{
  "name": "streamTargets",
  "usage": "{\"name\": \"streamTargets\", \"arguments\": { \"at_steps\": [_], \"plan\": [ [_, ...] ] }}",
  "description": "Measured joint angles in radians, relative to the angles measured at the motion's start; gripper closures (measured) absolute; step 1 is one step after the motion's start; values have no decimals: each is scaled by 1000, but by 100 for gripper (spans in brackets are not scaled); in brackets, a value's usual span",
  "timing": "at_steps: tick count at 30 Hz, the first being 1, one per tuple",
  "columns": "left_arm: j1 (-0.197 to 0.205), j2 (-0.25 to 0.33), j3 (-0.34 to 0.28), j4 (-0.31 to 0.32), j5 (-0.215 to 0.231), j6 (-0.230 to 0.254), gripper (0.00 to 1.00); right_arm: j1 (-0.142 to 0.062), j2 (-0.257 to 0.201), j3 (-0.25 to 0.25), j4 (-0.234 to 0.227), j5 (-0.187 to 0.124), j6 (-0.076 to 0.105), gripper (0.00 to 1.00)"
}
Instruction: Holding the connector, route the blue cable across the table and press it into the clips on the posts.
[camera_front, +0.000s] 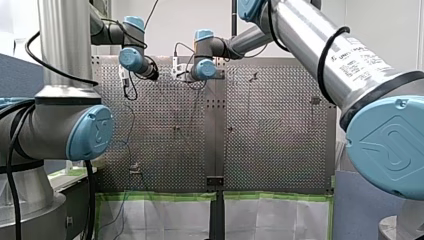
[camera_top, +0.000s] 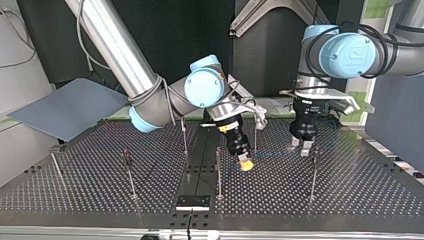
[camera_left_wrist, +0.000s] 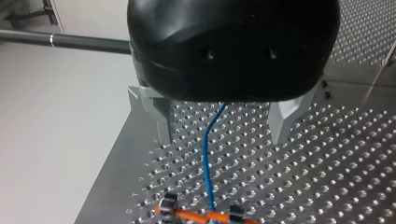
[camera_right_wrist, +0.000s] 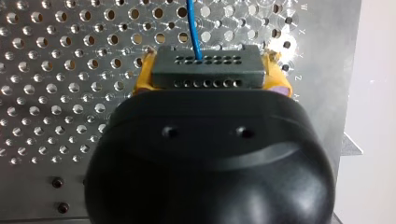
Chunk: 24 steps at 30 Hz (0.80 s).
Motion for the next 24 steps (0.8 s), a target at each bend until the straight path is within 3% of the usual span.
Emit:
{"name": "streamTargets", "arguments": {
  "at_steps": [14,24],
  "plan": [
    [-24,-75,94,11,-29,0,0,0,0,0,0,-2,0,100],
    [-16,-127,101,36,-53,1,0,0,0,0,0,-3,0,100]
  ]
}}
